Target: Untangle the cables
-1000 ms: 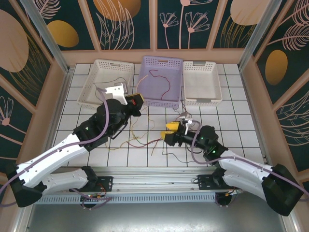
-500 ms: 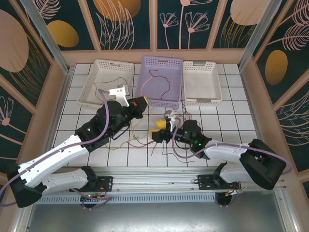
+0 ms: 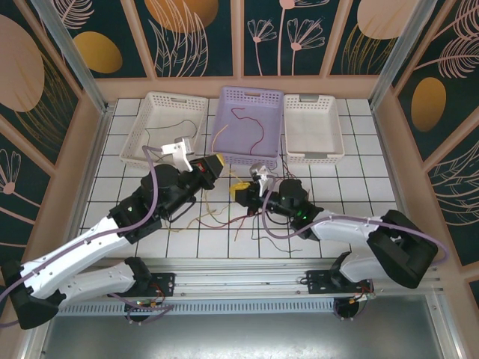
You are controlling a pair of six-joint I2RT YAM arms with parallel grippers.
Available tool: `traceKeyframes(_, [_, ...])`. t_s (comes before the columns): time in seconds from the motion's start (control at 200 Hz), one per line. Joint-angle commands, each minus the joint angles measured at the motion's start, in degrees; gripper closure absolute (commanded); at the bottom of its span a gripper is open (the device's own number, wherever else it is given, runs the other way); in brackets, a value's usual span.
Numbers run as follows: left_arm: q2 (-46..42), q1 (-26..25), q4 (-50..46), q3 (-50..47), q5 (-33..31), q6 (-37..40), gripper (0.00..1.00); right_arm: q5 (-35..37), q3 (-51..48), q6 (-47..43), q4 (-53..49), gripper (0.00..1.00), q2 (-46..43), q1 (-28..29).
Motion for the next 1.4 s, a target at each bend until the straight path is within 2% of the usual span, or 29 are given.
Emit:
traceKeyframes(0.0, [-1.9,-0.1,0.8,-2.0,0.1,-0.1,0.70,2.5,0.5,0.5,-1.7,1.00,-5.0,0.2])
traceKeyframes(0.07, [-3.0,-0.2,0.4,-3.1,0.0,-0.1,0.51,3.5,0.5,0.4,-3.8,1.00,-7.5,-0.1])
traceKeyframes(0.135, [-4.3,-0.2,-0.2,-4.4,0.2,0.3,0.39,3.7,0.6,0.3,-5.3,1.00,-9.5,-0.6])
traceKeyframes(0.2, [-5.7,-0.1,-0.9,-5.8,0.7,0.5,0.30,3.5,0.9,0.5,-6.6,1.00,-10.9,-1.3])
traceKeyframes(0.255, [-7.2,-0.1,-1.1,-7.5,1.2,0.8,0.27,3.2,1.3,0.6,-7.6,1.00,-11.9,-1.9])
traceKeyframes(0.455, [-14.2,-0.1,-2.9,-15.0,0.4,-1.2,0.24,4.5,4.8,-0.4,-13.2,1.00,-15.1,-2.9])
traceKeyframes(0.856, [-24.1,-0.1,-4.6,-27.3,0.3,-6.4,0.22,10.8,25.9,-3.2,-34.0,1.00,-20.3,-6.8])
traceKeyframes(0.981, [-24.4,-0.2,-2.7,-30.4,1.7,-7.5,0.22,12.9,32.9,-4.5,-39.4,1.00,-19.8,-7.3])
traceKeyframes(1.146, [-23.4,-0.1,-0.3,-32.6,2.1,-8.5,0.21,11.3,41.8,-4.8,-45.5,1.00,-17.4,-8.0])
traceKeyframes(1.396, [-22.2,-0.1,1.2,-34.2,2.7,-8.6,0.21,15.5,57.9,-6.0,-53.5,1.00,-13.0,-8.5])
